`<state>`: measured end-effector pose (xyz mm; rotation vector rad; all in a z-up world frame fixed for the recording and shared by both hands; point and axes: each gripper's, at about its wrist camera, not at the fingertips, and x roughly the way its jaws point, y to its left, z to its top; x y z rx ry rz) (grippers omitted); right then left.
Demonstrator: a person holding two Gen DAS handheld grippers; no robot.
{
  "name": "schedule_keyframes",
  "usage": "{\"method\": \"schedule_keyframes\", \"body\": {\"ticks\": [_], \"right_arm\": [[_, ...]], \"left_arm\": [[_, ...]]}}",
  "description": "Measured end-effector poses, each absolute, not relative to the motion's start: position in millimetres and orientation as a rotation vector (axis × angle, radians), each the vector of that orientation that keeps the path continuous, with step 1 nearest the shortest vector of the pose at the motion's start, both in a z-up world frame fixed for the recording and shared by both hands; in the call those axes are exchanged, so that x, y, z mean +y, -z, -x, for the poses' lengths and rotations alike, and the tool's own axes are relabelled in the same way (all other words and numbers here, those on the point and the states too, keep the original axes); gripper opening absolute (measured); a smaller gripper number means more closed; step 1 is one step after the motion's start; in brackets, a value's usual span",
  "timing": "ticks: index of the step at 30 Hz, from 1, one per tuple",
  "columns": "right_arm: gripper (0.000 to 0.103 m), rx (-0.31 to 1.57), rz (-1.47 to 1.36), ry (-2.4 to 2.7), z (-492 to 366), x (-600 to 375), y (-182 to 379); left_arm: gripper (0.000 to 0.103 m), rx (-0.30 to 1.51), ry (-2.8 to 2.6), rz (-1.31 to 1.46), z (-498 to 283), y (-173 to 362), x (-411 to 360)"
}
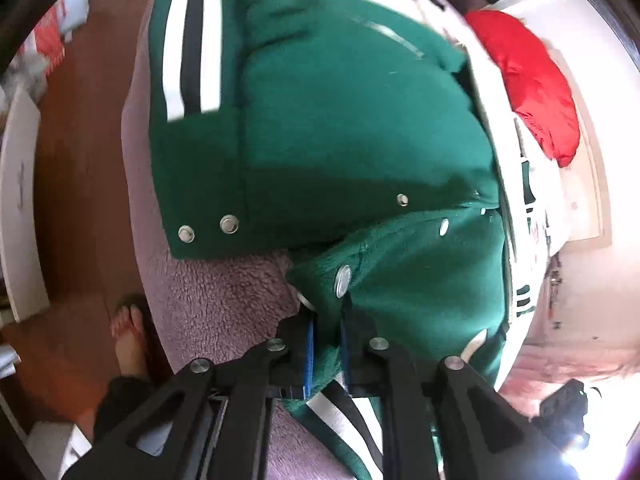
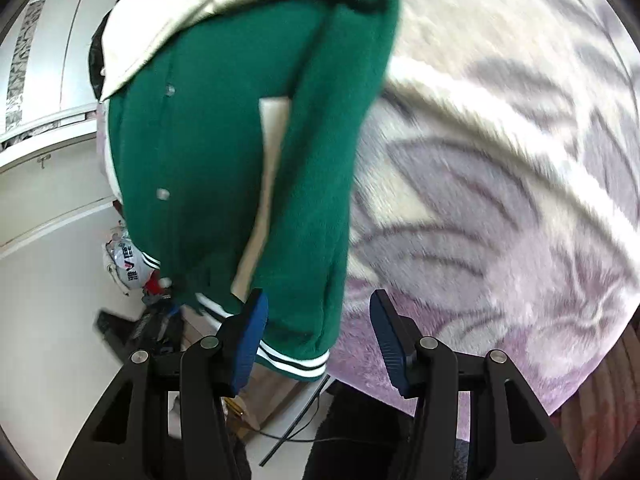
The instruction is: Fold large clothes
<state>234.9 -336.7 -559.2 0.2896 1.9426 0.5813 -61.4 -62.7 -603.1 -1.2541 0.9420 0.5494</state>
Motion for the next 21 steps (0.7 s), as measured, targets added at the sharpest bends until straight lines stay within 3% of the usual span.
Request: {"method": "schedule_keyframes", "body": {"ticks": [5, 6, 7, 9, 14, 21], "right_arm": [[0.055, 1.839, -0.315, -0.623, -316.0, -332.4, 523.1], [0.056, 1.802, -0.325, -0.625, -339.7, -331.7, 513.7], [0.057, 1.775, -0.332, -0.623, -359.2, -331.1, 507.6], [0.060, 1.711, -0.338, -0.598, -409.3, -321.1, 495.0], [0.060, 1.587, -0.296, -0.501, -519.8, -276.6, 500.0], [0.060, 1.592, -0.254, -0.319, -620.0, -208.2, 566.2]], "left_arm": [[0.030, 1.056, -0.618, 1.193, 65.2, 556.0, -70.4], [0.040, 1.056, -0.638, 1.150, 63.0, 542.6, -72.2], [0.066, 1.055, -0.649, 1.119, 61.3, 534.0, -71.8], [0.088, 1.053, -0.692, 1.025, 47.9, 515.6, -71.6], [0.088, 1.054, -0.750, 0.749, -27.5, 504.7, -56.4], [0.088, 1.220, -0.745, 0.394, -147.3, 576.4, -24.9]]}}
